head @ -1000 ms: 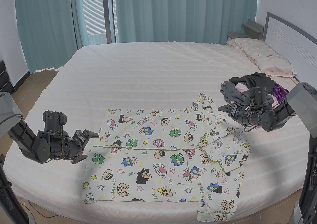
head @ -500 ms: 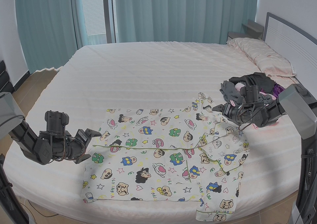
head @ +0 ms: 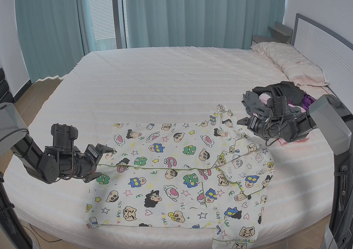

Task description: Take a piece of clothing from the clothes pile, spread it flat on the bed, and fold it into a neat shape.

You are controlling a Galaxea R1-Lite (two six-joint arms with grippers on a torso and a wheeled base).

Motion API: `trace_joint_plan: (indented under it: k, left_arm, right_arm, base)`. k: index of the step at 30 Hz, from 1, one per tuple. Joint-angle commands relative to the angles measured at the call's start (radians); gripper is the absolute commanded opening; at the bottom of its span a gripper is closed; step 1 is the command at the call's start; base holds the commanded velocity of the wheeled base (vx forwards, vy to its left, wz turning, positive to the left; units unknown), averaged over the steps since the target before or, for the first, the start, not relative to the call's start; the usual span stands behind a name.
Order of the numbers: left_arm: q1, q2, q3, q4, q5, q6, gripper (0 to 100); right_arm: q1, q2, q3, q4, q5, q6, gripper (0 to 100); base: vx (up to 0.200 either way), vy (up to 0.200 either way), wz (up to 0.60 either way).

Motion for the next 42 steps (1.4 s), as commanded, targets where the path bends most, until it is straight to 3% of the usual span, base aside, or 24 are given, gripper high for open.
trace_joint_plan:
  k: [1,10,32,33,42]
  left_arm:
    - [-0.001,0.006,-0.001,0.0,0.001,0.0,100]
    - [-0.001,0.009,0.002,-0.008,0.001,0.0,100]
    - [-0.007,0.008,0.014,-0.014,0.001,0.0,100]
    - [-0.007,0.008,0.014,-0.014,0.001,0.0,100]
    - [-0.007,0.008,0.014,-0.014,0.001,0.001,100]
  right_arm:
    - [0.0,-0.002,-0.002,-0.001,0.001,0.0,100]
    - [0.0,0.016,-0.037,0.004,0.001,0.0,100]
    - [0.034,0.171,-0.22,0.081,-0.001,-0.003,100]
    - [0.032,0.174,-0.224,0.081,-0.001,-0.003,0]
    - [0.003,0.176,-0.23,0.081,-0.006,0.0,0]
  base:
    - [0.0,0.0,0.0]
    - [0.133,0.0,0.0]
    - [0.0,0.0,0.0]
    - [0.0,0.0,0.0]
    - [0.0,0.0,0.0]
